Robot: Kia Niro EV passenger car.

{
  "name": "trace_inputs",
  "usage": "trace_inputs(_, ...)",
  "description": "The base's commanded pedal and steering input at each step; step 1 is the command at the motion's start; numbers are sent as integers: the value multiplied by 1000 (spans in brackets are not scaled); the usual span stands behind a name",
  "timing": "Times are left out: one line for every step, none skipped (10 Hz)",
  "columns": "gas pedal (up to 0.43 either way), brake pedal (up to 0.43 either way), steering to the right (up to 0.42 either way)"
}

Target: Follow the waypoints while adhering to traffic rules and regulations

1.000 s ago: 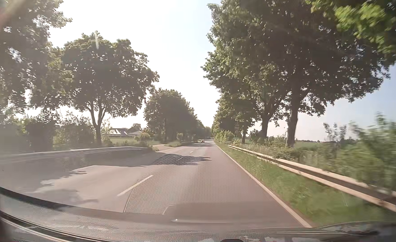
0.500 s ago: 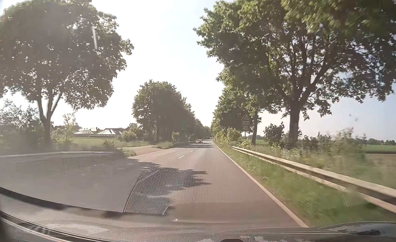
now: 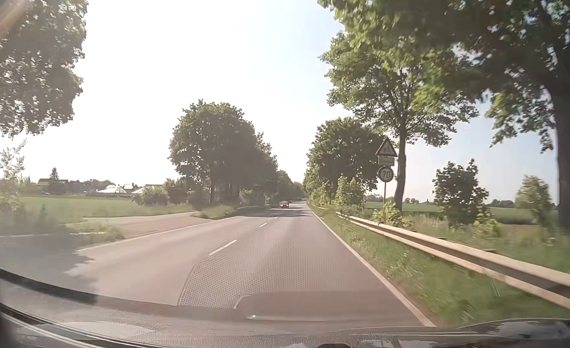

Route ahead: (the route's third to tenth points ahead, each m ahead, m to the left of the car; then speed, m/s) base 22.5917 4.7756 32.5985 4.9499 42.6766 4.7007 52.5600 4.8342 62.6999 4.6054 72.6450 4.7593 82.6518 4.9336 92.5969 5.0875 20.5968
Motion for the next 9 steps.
trace_inputs(220, 0, 1)
trace_inputs(220, 0, 0)
trace_inputs(220, 0, 0)
trace_inputs(220, 0, 0)
trace_inputs(220, 0, 0)
trace_inputs(220, 0, 0)
trace_inputs(209, 0, 0)
trace_inputs(209, 0, 0)
trace_inputs(209, 0, 0)
